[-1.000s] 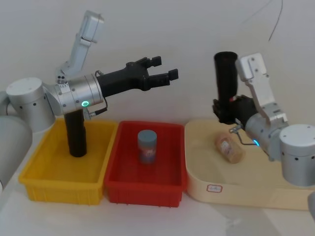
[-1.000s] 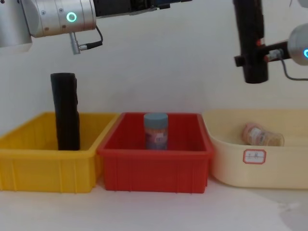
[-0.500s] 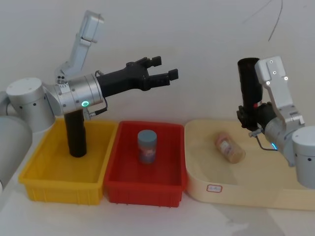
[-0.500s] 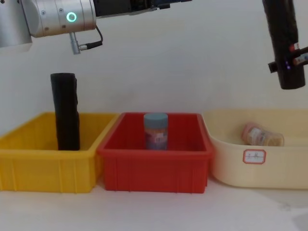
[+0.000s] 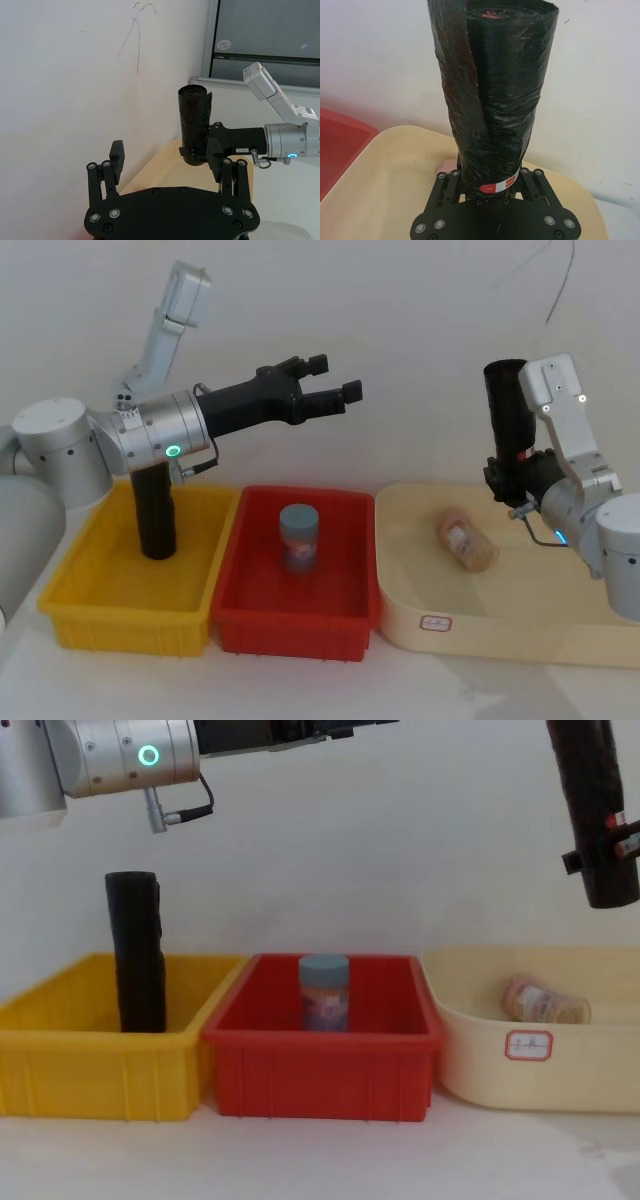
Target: Pick up the garbage bag with the one hand and transfer it to the other hand.
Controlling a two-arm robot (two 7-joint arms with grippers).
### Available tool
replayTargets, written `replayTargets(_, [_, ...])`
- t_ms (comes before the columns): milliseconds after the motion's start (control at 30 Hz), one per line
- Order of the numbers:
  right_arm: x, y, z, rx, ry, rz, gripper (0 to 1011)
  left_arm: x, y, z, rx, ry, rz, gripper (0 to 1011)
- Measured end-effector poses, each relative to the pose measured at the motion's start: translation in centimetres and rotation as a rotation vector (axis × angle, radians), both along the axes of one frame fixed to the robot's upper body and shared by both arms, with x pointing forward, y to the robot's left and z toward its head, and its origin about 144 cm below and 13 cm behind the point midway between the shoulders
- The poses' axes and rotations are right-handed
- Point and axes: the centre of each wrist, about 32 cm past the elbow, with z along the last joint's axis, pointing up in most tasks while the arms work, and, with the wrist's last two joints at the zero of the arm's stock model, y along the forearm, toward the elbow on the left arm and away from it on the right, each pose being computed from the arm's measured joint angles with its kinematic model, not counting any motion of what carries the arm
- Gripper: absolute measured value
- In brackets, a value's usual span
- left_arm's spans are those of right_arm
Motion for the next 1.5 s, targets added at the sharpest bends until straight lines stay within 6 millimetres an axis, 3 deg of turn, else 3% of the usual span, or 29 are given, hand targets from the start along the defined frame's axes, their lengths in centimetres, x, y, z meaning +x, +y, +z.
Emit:
replayTargets(200, [0.05, -0.03, 0.05, 0.0, 0.001, 0.001, 517, 0.0, 0.0, 0.0, 0.0, 0.0, 0.0, 1001])
replayTargets(467, [0.09, -0.05, 0.07, -0.001, 0.002, 0.003, 784, 0.0, 0.0, 0.0, 0.0, 0.0, 0.0, 1002])
replayTargets(767, [0.11, -0.07, 0.09, -0.001, 0.003, 0.003, 1001, 0.0, 0.0, 0.0, 0.0, 0.0, 0.0, 1002])
replayTargets(1500, [0.13, -0.08, 0.09, -0.001, 0.004, 0.004, 1000, 0.0, 0.0, 0.0, 0.0, 0.0, 0.0, 1002])
